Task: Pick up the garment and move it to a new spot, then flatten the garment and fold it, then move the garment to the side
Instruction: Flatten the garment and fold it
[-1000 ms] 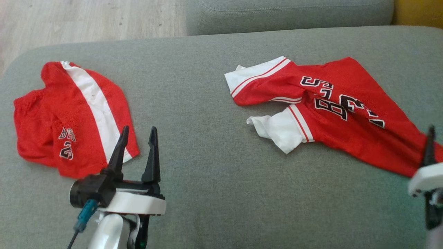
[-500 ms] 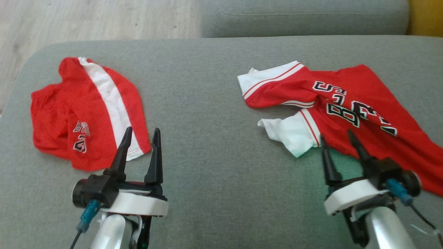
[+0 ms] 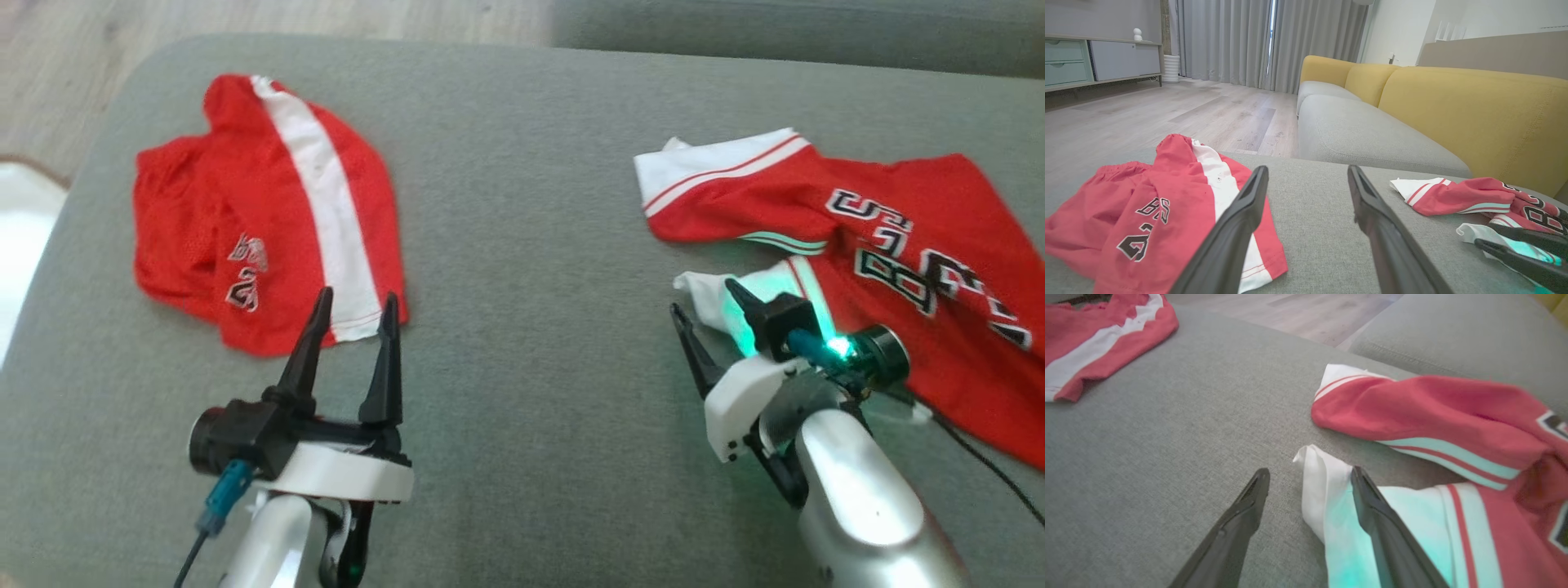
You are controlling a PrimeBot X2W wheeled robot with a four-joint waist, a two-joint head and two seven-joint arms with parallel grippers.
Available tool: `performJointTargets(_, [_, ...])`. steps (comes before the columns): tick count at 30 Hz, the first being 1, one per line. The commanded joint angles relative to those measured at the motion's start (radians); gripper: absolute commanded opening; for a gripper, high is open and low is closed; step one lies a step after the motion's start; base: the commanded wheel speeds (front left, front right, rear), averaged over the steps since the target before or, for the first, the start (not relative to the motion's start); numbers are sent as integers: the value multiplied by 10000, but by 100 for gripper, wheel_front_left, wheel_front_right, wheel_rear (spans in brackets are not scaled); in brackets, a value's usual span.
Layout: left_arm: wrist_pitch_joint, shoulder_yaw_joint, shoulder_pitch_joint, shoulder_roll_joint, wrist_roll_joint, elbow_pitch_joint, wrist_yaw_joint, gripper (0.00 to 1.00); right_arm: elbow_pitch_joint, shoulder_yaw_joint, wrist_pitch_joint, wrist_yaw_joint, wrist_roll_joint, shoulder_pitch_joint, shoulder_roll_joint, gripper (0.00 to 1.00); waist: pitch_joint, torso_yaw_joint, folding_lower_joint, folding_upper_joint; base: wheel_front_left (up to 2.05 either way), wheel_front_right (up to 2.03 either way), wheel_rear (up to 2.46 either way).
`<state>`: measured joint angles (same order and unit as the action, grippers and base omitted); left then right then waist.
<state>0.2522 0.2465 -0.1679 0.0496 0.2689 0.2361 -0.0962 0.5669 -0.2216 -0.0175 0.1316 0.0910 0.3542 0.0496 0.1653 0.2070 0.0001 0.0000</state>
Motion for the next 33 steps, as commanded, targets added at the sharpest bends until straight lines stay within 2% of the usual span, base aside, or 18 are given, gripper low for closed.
performJointTargets(1, [95,-200,-401,9,71,-286,59,100,80,-95,-154,-9,124,491,7,100,146,218,-1,0,0,0,0])
performJointTargets(5, [95,-120,-452,8,139,-282,122,100,1075,103,-481,-9,209,987,7,100,221,382,-1,0,0,0,0])
performJointTargets(6, [95,-107,-455,8,145,-279,128,100,1292,127,-542,-9,222,1078,7,35,227,407,-1,0,0,0,0])
performJointTargets(7, [95,-98,-459,8,148,-273,132,100,1471,120,-562,-9,204,1156,7,0,229,427,-1,0,0,0,0])
performJointTargets(11, [95,-108,-470,8,156,-267,154,100,1729,-70,-299,-9,-33,1382,7,0,235,431,-1,0,0,0,0])
performJointTargets(16, [95,-169,-451,8,117,-254,189,100,1301,-1218,1259,-9,-1253,1778,7,0,163,293,-1,0,0,0,0])
performJointTargets(21, [95,-282,-483,7,54,-291,188,100,433,-2927,2476,-9,-2585,2032,7,0,46,151,-1,0,0,0,0])
performJointTargets(26, [95,-335,-443,7,26,-324,185,100,-328,-5183,2718,-9,-3677,1920,7,0,-93,101,-1,0,0,0,0])
performJointTargets(31, [95,-341,-325,7,36,-321,211,100,2,-7511,2685,-9,-4590,1809,102,0,-269,92,-1,0,0,0,0])
performJointTargets(32, [95,-346,-293,7,37,-310,216,100,95,-7942,2635,-9,-4816,1817,167,9,-310,83,-1,0,0,0,0])
performJointTargets(33, [95,-356,-261,7,35,-296,221,100,226,-8293,2544,-9,-5019,1834,243,100,-351,64,-1,0,0,0,0])
